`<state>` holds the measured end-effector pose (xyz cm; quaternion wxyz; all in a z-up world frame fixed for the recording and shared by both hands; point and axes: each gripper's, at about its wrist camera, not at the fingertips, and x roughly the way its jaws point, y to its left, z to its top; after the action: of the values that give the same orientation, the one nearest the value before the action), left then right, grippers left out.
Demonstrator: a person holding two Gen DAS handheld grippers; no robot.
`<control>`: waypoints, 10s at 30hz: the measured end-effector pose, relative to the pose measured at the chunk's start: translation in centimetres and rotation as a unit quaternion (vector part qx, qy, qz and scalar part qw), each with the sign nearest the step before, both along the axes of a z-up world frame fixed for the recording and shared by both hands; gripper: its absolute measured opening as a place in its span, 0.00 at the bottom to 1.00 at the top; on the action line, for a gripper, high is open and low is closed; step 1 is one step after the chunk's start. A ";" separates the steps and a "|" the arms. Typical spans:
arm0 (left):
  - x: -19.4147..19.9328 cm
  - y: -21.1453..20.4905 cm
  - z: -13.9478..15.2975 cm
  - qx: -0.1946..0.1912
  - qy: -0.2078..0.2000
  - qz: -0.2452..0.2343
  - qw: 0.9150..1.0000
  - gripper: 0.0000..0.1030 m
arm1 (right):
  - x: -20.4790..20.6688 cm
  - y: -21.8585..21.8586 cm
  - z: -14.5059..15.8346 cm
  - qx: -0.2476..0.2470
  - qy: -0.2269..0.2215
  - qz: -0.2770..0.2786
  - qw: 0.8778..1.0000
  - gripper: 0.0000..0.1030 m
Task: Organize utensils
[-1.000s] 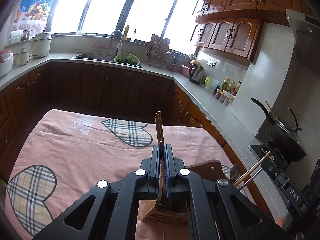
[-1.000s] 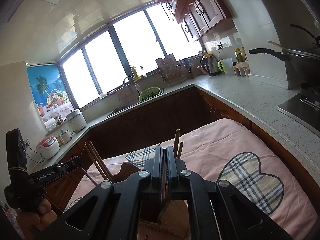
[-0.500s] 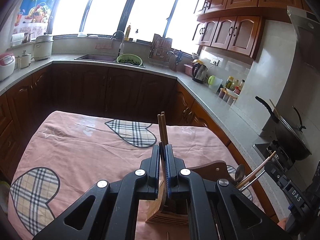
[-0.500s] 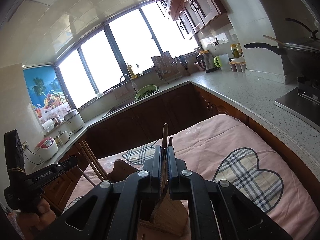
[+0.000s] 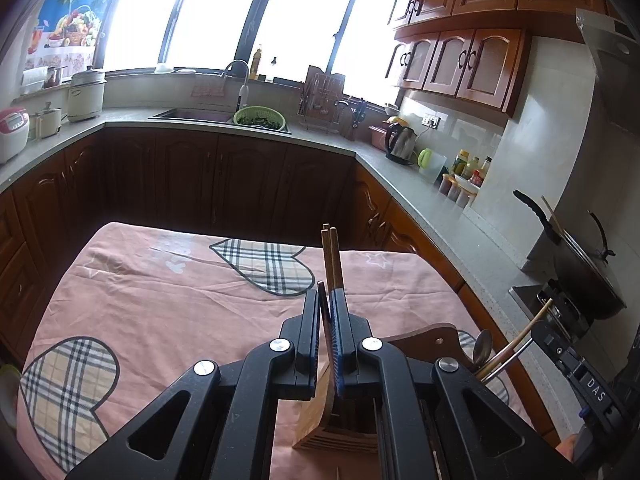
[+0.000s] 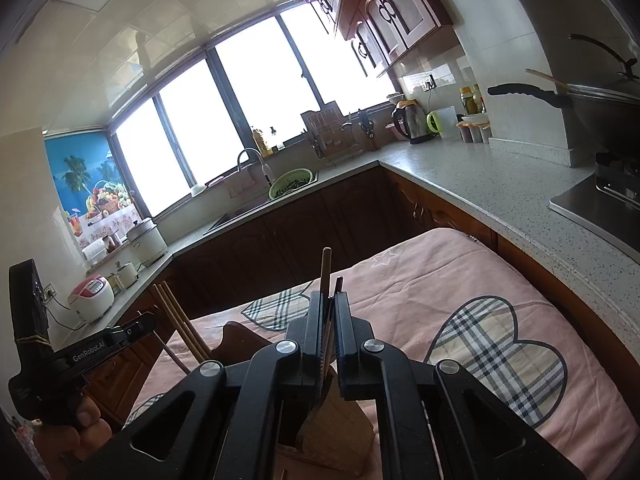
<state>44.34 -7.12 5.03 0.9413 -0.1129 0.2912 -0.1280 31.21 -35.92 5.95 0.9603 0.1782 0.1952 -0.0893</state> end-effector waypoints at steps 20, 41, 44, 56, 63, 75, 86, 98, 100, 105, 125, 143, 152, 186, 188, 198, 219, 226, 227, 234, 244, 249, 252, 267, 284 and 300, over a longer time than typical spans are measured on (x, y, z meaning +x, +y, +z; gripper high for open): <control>0.6 0.4 0.1 -0.001 0.012 -0.001 1.000 0.13 | 0.7 0.2 -0.3 0.000 0.009 0.008 1.000 0.09; -1.2 0.9 0.0 0.010 0.004 0.009 1.000 0.75 | -0.4 -0.1 -0.3 0.016 0.001 0.005 1.000 0.69; -1.7 1.3 -0.2 0.004 0.008 0.014 1.000 0.83 | -0.7 -0.2 -0.3 0.023 -0.004 0.007 1.000 0.87; -3.7 2.4 -0.5 0.018 0.022 0.032 0.999 0.93 | -2.3 0.2 -0.3 0.050 -0.016 0.018 0.998 1.00; -5.3 2.9 -0.2 0.019 0.022 0.029 0.999 0.93 | -3.3 0.5 0.0 0.052 -0.017 0.020 0.998 1.00; -11.3 3.9 0.8 0.028 0.006 0.016 0.999 0.93 | -6.7 1.7 0.6 0.044 -0.022 0.019 0.999 1.00; -18.3 5.6 1.1 0.000 -0.046 0.032 0.998 0.96 | -10.6 3.6 0.9 0.018 -0.033 0.031 0.999 1.00; -24.1 7.0 2.1 0.038 -0.059 0.055 0.996 0.99 | -14.5 7.6 4.3 -0.086 -0.071 0.052 0.992 1.00; -25.3 7.0 1.7 0.056 -0.065 0.068 0.994 0.99 | -15.4 8.6 4.1 -0.108 -0.072 0.056 0.990 1.00; -28.3 6.8 0.6 0.071 -0.062 0.085 0.992 0.99 | -17.9 10.8 2.4 -0.150 -0.069 0.060 0.985 1.00; -33.9 5.2 -5.2 0.098 -0.063 0.059 0.991 0.99 | -24.7 11.8 -4.4 -0.148 -0.037 0.036 0.988 1.00; -32.2 5.5 -2.6 0.151 -0.044 0.060 0.986 0.99 | -22.9 15.0 -3.8 -0.182 -0.043 0.062 0.980 1.00; -32.8 5.4 -1.7 0.156 -0.054 0.076 0.983 0.99 | -24.0 16.9 -0.3 -0.215 -0.069 0.085 0.971 1.00; -35.5 4.5 -3.4 0.157 -0.061 0.067 0.983 0.99 | -25.8 15.0 -4.0 -0.186 -0.057 0.034 0.980 1.00; -35.5 4.6 -3.7 0.153 -0.060 0.067 0.984 0.99 | -25.8 15.2 -4.2 -0.189 -0.052 0.035 0.980 1.00; -35.9 5.0 -4.7 0.145 -0.074 0.082 0.983 0.99 | -25.9 15.8 -5.9 -0.178 -0.049 0.052 0.981 1.00; -36.3 4.3 -4.9 0.153 -0.078 0.074 0.982 0.99 | -26.0 15.6 -5.6 -0.174 -0.059 0.052 0.981 1.00; -36.4 4.0 -4.8 0.154 -0.077 0.075 0.982 0.99 | -26.2 15.5 -5.4 -0.173 -0.061 0.052 0.982 1.00; -36.5 3.9 -4.8 0.154 -0.078 0.075 0.982 0.99 | -26.2 15.5 -5.4 -0.173 -0.061 0.053 0.982 1.00; -36.7 3.8 -4.9 0.152 -0.079 0.075 0.982 0.99 | -26.5 15.6 -4.9 -0.171 -0.067 0.054 0.981 1.00; -36.8 3.8 -4.8 0.152 -0.078 0.075 0.983 0.99 | -26.6 15.8 -4.7 -0.170 -0.070 0.057 0.981 1.00; -36.7 3.9 -4.8 0.151 -0.077 0.074 0.983 0.99 | -26.6 15.9 -4.6 -0.170 -0.070 0.059 0.981 1.00; -36.8 3.9 -4.8 0.151 -0.078 0.074 0.983 0.99 | -26.5 16.0 -4.5 -0.171 -0.071 0.060 0.981 1.00; -36.8 3.6 -4.9 0.155 -0.081 0.075 0.982 0.99 | -26.5 16.1 -4.5 -0.170 -0.072 0.062 0.981 1.00; -36.8 3.5 -4.8 0.155 -0.081 0.075 0.982 0.99 | -26.2 16.1 -4.6 -0.169 -0.071 0.064 0.981 1.00; -36.2 3.1 -4.5 0.154 -0.079 0.077 0.982 0.99 | -25.4 15.8 -5.3 -0.164 -0.060 0.063 0.983 1.00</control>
<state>8.12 -4.02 0.52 0.9746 0.0217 0.2222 -0.0175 5.82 -20.15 0.69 0.9902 0.0109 0.1302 -0.0489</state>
